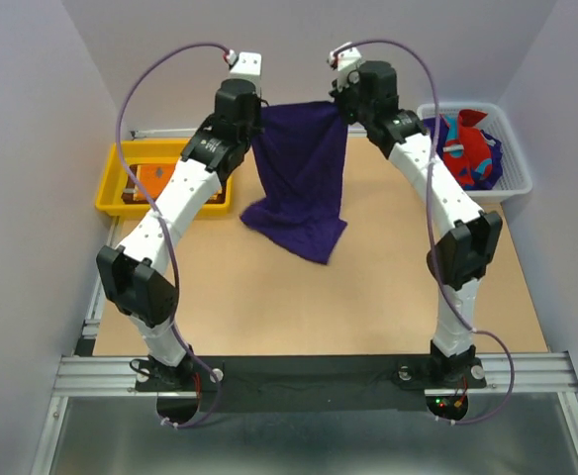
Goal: Fold and stack the towels
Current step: Flatten out the crumpled towel
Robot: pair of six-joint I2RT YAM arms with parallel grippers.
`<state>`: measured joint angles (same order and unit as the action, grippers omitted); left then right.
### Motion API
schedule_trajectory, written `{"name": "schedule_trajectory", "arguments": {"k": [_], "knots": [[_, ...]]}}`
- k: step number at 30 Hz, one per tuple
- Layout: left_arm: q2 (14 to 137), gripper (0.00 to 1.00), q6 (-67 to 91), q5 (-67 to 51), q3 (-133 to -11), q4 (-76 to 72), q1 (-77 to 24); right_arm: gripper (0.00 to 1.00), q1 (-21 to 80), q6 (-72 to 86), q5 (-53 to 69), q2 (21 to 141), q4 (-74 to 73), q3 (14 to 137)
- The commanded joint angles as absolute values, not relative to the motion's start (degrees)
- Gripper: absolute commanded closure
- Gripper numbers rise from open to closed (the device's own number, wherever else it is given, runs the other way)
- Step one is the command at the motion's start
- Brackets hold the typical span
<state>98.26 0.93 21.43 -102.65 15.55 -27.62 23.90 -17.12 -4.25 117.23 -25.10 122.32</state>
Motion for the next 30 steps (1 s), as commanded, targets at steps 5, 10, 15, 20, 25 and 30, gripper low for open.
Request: {"name": "schedule_trajectory", "arguments": {"k": [5, 10, 15, 20, 25, 30], "knots": [[93.17, 1.00, -9.04, 20.04, -122.06, 11.60, -27.42, 1.00, 23.47, -19.42, -9.50, 110.04, -22.32, 135.51], [89.58, 1.00, -12.83, 17.85, -127.26, 10.03, -27.68, 1.00, 23.47, -19.60, -5.81, 106.18, -20.83, 137.02], [83.60, 1.00, -14.32, 13.20, -124.29, 8.35, -28.04, 1.00, 23.47, -19.16, -1.95, 99.69, -19.60, 132.38], [80.07, 1.00, -11.61, 6.95, -118.22, 7.99, -28.30, 1.00, 23.55, -17.93, -0.61, 95.37, -19.16, 125.96], [76.66, 1.00, -5.73, -1.33, -115.35, 11.10, -33.57, 0.99, 23.55, -15.21, 2.46, 86.77, -16.71, 116.74], [75.66, 1.00, -3.87, 11.73, -106.61, 6.67, -33.84, 1.00, 23.55, -14.59, -4.20, 87.71, -15.64, 116.54]]}}
